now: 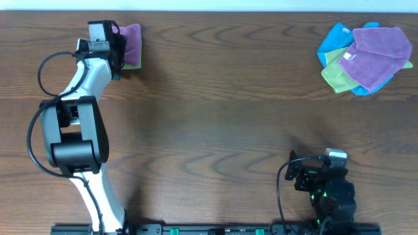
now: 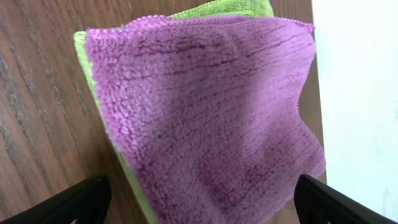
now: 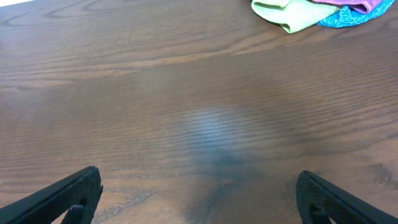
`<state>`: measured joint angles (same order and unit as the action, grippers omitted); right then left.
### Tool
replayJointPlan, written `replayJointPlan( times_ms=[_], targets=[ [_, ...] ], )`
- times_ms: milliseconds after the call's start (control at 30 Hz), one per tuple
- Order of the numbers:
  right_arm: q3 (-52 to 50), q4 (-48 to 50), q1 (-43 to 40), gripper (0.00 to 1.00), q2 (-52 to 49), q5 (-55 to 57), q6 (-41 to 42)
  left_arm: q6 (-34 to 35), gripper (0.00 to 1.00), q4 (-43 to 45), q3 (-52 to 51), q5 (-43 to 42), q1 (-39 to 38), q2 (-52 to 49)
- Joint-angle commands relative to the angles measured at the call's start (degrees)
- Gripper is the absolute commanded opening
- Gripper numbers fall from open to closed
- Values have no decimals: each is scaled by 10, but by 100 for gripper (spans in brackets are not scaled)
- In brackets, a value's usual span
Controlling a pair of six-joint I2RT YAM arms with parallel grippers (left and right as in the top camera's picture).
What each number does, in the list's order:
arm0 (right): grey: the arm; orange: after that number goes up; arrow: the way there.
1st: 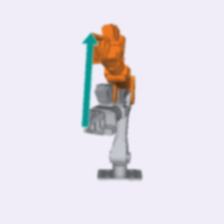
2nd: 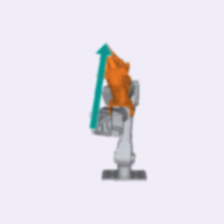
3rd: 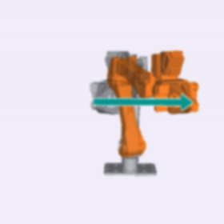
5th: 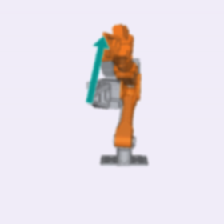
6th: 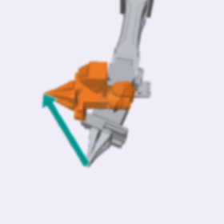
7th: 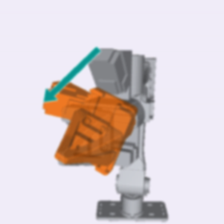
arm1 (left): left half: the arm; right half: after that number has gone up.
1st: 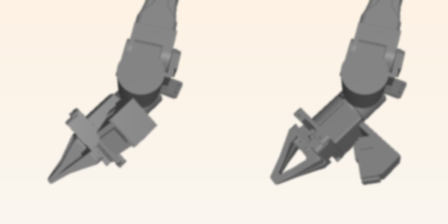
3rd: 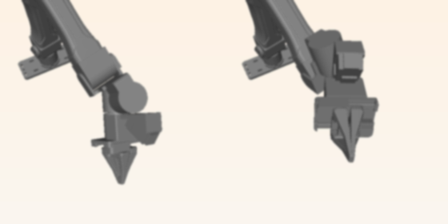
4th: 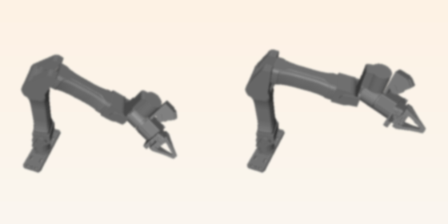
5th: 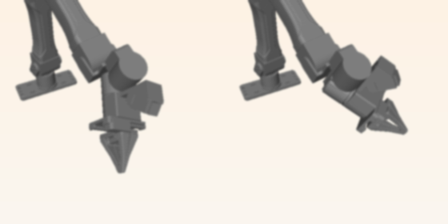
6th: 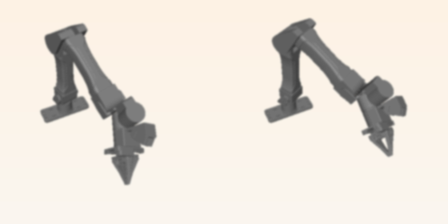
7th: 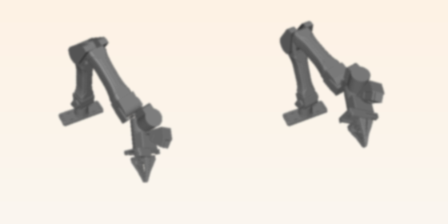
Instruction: Fold the cloth
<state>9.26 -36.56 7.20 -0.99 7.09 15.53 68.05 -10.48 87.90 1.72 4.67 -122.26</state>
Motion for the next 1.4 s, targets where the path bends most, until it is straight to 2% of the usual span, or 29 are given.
replayJointPlan(
  times_ms=[0,100,267,367,500,700,867,1033,1100,1200,1233,1367],
  targets=[
    [-2,-1,-4,99,3,-2,7,-37,95,45,3,-11,-3,21],
    [-2,0,-4,99,3,-2,7,-88,95,129,3,-25,-6,27],
    [-2,0,-4,99,3,-2,7,-89,95,232,3,-54,-7,37],
    [-2,0,-4,99,3,-2,7,-79,95,235,3,-54,-8,36],
    [-2,0,-4,99,3,-2,7,-41,95,181,3,-39,-7,36],
    [-2,-1,-4,99,3,-2,7,-41,95,73,3,-15,-7,36],
    [-2,0,-4,99,3,-2,7,29,95,-63,3,-13,-6,37],
    [-2,0,-4,99,3,-2,7,21,95,-129,3,-13,-10,48],
    [-2,-1,-4,99,3,-2,7,-13,95,-110,3,-13,-15,58],
    [-2,0,-4,99,3,-2,7,-78,95,2,3,-4,-36,73],
    [-2,0,-4,99,3,-2,7,-79,95,52,3,10,-48,73],
    [-2,0,-4,99,3,-2,7,-78,95,149,3,25,-70,59]
  ],
)
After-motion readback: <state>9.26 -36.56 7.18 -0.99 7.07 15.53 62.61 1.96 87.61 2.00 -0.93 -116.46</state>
